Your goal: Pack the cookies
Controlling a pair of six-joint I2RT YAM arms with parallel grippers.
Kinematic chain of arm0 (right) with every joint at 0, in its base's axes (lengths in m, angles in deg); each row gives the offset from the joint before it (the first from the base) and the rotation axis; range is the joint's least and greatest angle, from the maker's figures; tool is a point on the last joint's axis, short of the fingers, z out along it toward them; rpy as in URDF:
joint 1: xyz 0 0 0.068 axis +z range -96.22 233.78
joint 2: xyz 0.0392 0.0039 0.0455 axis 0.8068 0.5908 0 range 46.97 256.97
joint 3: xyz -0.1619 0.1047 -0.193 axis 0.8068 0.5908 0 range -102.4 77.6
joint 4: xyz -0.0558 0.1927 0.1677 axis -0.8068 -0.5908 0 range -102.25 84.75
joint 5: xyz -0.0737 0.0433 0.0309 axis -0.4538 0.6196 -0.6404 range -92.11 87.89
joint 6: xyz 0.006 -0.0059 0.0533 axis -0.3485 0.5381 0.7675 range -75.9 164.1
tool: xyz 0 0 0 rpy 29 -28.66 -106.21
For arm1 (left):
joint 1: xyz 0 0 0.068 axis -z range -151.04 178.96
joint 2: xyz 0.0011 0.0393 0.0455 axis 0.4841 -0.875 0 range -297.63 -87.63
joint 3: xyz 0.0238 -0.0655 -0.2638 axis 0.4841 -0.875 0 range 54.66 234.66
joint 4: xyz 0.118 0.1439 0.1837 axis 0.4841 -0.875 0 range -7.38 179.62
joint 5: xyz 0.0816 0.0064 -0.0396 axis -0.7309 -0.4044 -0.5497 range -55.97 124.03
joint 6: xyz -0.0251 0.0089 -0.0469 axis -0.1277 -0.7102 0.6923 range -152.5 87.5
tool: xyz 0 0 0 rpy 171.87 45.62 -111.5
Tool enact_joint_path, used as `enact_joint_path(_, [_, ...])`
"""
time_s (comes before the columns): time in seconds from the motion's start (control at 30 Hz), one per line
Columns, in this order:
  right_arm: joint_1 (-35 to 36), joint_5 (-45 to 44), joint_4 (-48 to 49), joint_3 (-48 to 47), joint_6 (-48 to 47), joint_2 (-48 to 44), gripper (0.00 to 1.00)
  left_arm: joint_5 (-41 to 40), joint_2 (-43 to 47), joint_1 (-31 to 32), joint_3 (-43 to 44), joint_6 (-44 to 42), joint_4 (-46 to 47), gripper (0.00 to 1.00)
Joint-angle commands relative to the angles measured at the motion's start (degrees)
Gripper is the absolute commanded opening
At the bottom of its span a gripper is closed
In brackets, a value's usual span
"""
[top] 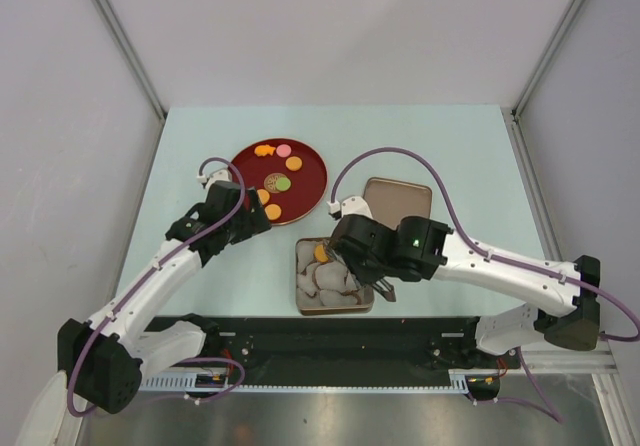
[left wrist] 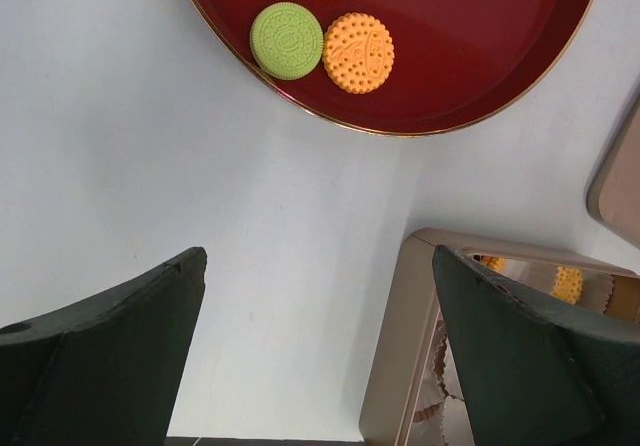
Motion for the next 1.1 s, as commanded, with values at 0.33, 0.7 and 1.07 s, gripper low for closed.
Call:
enact_joint_path(0.33, [3.02, -0.73, 0.26, 1.21, 3.76, -2.03, 0.34, 1.17, -0.53, -0.13, -0.47, 0.61, 1.36, 1.0])
enact_joint_path(0.7, [3.38, -0.03, -0.18, 1.21, 4.82, -3.0, 0.46, 1.7, -1.14, -0.13, -0.21, 0.61, 1.8, 1.0])
enact_joint_path(1.07, [3.9, -0.11, -0.35, 1.3, 5.7, -3.27, 0.53, 1.61, -0.97, -0.13, -0.56, 0.96, 1.72, 1.0])
